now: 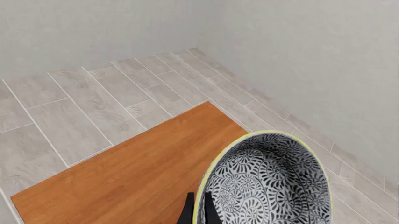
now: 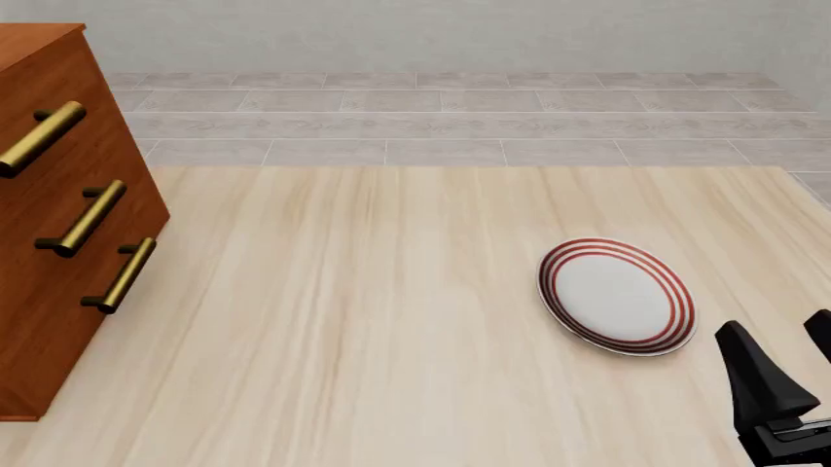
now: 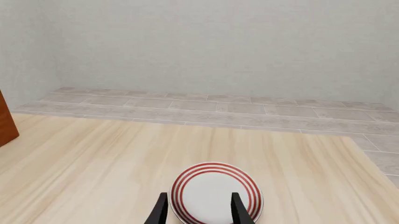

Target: Put the bowl on top of the cabinet.

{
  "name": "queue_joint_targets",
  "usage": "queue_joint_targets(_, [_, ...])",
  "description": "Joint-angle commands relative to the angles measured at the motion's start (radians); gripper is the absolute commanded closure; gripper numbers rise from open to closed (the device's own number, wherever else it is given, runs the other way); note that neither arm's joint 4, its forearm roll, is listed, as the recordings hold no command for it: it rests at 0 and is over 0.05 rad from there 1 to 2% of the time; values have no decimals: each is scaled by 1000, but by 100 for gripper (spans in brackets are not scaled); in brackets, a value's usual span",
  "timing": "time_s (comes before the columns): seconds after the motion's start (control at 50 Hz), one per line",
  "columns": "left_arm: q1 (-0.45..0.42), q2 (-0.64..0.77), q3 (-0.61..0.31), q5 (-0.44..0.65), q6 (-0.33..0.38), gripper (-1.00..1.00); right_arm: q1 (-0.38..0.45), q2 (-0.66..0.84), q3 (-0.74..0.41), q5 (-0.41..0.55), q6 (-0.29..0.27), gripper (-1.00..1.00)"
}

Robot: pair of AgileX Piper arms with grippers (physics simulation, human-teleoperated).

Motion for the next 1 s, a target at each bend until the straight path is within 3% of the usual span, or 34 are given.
queue_joint_targets(0.02, [-3, 13, 8, 1, 14, 100, 0, 0, 0, -4, -1, -100])
queue_joint_targets(0.1, [2, 12, 3, 2, 9, 100, 0, 0, 0, -4, -1, -100])
queue_joint_targets(0.12, [1, 19, 1, 8, 10, -100, 0, 0, 0, -4, -1, -100])
queue_joint_targets(0.42, [2, -7, -15, 10, 9, -100, 0, 0, 0, -4, -1, -100])
queue_joint_targets(0.76, [31, -96, -52, -25, -43, -100, 0, 0, 0, -4, -1, -100])
queue_joint_targets(1.0, [11, -159, -82, 16, -61, -100, 0, 0, 0, -4, -1, -100])
